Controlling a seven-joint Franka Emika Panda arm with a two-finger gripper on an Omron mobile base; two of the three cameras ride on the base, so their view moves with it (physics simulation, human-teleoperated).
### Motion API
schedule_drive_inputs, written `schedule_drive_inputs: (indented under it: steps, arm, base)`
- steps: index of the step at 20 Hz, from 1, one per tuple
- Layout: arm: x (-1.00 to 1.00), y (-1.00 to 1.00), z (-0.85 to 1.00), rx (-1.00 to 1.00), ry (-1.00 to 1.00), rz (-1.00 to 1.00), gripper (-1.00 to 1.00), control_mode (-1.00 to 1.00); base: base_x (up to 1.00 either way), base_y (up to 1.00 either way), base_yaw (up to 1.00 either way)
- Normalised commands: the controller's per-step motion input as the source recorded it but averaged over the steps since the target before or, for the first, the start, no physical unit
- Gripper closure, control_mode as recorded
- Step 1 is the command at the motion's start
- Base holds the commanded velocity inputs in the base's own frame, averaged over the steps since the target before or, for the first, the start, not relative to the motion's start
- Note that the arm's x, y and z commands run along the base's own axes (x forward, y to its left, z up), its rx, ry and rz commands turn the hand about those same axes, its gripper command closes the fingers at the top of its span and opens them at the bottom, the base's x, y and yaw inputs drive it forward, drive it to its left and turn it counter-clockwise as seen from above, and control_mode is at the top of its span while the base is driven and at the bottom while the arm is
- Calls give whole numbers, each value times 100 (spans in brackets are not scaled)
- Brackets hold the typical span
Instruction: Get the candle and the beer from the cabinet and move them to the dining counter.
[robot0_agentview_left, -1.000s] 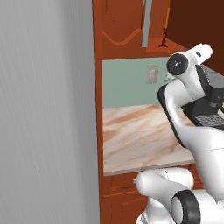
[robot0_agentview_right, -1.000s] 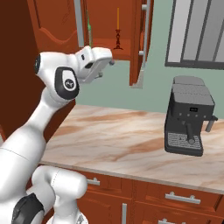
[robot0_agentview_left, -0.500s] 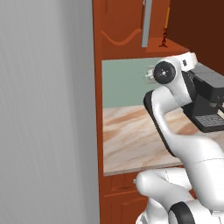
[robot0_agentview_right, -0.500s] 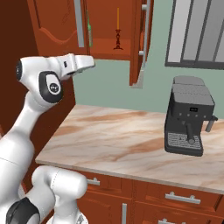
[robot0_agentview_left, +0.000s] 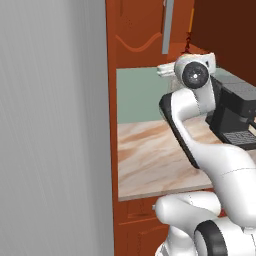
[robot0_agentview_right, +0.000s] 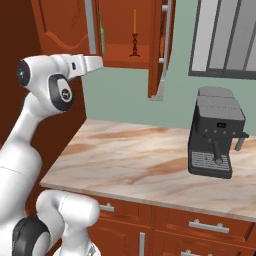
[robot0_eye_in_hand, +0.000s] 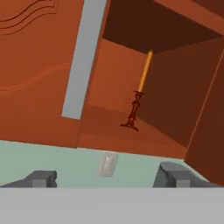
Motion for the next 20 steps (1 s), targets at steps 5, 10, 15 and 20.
schedule_drive_inputs:
  steps: [5,10,15,20]
  arm:
    - [15,16,27,13,-14,31,-100,-100]
    - [3,13,9,4,-5,13,-100,-100]
    - [1,2,-2,0,-1,0,-100,-100]
    - [0,20,0,0,-28,1,-100,-100]
  base:
    - [0,0,0]
    - [0,0,0]
    - [0,0,0]
    - [0,0,0]
